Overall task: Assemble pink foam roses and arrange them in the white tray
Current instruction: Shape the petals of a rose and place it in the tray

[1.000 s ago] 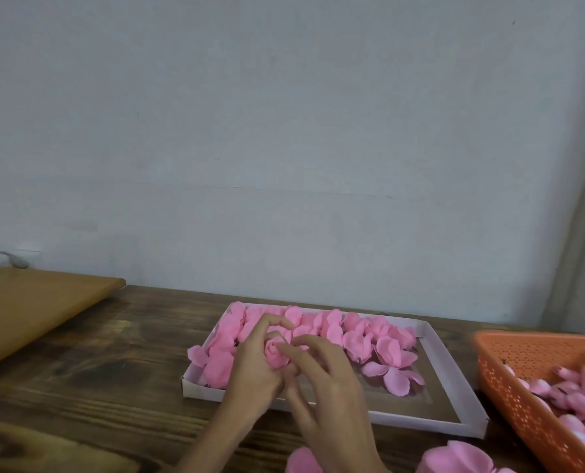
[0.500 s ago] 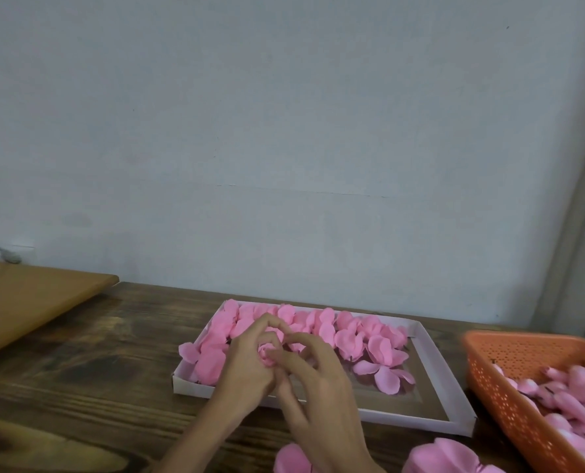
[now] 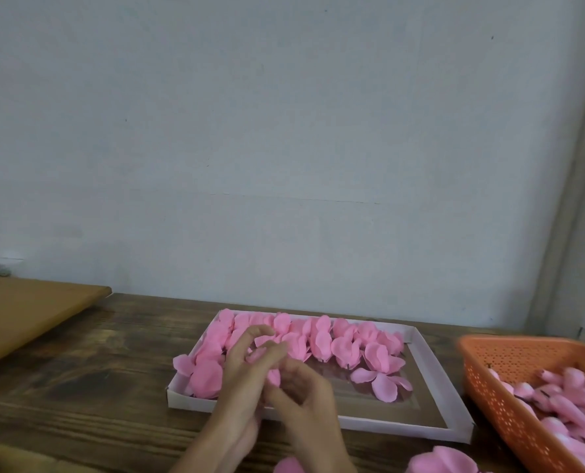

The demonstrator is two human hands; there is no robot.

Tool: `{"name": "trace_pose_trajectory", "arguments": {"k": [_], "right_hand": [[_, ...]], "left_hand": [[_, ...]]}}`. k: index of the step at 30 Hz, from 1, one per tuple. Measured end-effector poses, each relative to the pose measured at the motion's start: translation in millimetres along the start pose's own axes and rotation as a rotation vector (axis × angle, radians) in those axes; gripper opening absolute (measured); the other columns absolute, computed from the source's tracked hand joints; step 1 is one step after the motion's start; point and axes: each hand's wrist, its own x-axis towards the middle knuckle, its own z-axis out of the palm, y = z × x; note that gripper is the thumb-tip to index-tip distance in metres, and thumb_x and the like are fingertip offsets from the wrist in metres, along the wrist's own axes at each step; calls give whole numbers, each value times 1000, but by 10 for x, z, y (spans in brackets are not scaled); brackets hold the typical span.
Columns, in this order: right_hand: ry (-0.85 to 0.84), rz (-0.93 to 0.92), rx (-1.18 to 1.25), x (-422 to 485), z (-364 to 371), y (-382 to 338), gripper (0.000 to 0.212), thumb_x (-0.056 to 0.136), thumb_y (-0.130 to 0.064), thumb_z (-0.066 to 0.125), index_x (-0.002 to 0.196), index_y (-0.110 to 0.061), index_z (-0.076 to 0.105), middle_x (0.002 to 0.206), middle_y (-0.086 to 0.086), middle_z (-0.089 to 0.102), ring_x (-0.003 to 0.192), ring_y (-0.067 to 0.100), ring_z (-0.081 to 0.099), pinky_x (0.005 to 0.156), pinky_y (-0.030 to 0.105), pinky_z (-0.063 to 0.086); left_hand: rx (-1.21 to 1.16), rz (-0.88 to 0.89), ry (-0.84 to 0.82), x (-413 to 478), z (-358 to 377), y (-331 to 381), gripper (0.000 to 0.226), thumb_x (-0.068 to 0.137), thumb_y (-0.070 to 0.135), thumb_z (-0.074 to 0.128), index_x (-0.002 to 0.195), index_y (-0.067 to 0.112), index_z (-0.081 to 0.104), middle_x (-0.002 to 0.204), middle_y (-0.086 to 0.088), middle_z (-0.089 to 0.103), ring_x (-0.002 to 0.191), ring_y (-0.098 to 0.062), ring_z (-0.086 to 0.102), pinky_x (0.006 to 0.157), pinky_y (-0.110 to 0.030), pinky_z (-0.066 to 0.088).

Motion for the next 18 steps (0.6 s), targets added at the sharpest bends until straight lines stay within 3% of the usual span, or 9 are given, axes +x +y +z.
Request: {"name": "trace_pose_trajectory", "arguments": {"k": [2,5,8,10,14,16,18], "right_hand": [[-80,222,325,31,-32,-74,22,84,-7,68,104,-1,78,92,14,74,76,20,66,70,28,56],[-173,469,604,38,-92,-137,21,90,-10,68,107,-9,80,95,14,73,71,20,65,69,26,58],[-161,377,389,46,-56,-116,24,98,-13,65,116,1,71,80,18,69,63,25,65,61,30,57],[-123,259,258,57,-13,-80,26,101,-11,61,123,4,61,76,15,64,62,23,63,58,30,54],[-183,10,6,15,4,32,33,100,-8,60,133,-12,58,87,7,67,73,16,60,63,29,51],[-145,-2,-62,14,15,44,23,101,-16,60,123,-14,65,77,4,64,65,14,56,58,27,47],[-102,133,31,30,35,40,23,95,-28,69,102,-6,66,65,4,59,54,15,52,48,26,40]], "left_hand": [[-12,-19,-79,-15,8,34,46,61,37,91,99,24,68,86,-13,68,73,-23,62,56,-28,44],[-7,-29,-158,-17,-3,50,43,61,38,92,90,21,64,84,-14,69,72,-22,65,61,-28,49],[-53,-64,-138,-16,-19,49,38,73,37,93,88,24,61,76,-13,63,55,-20,57,38,-19,38],[-91,-81,-88,-11,-28,54,33,78,40,90,91,26,63,75,-12,62,47,-16,53,34,-14,29],[-89,-43,-40,16,-56,47,42,70,48,93,90,24,64,69,-10,56,51,-20,54,34,-20,35],[-84,-56,-63,19,-63,49,39,70,50,87,91,26,64,72,-11,57,49,-20,52,36,-20,35],[-55,-74,-94,19,-62,51,36,70,53,83,86,28,62,74,-12,62,39,-17,44,37,-17,34]]}}
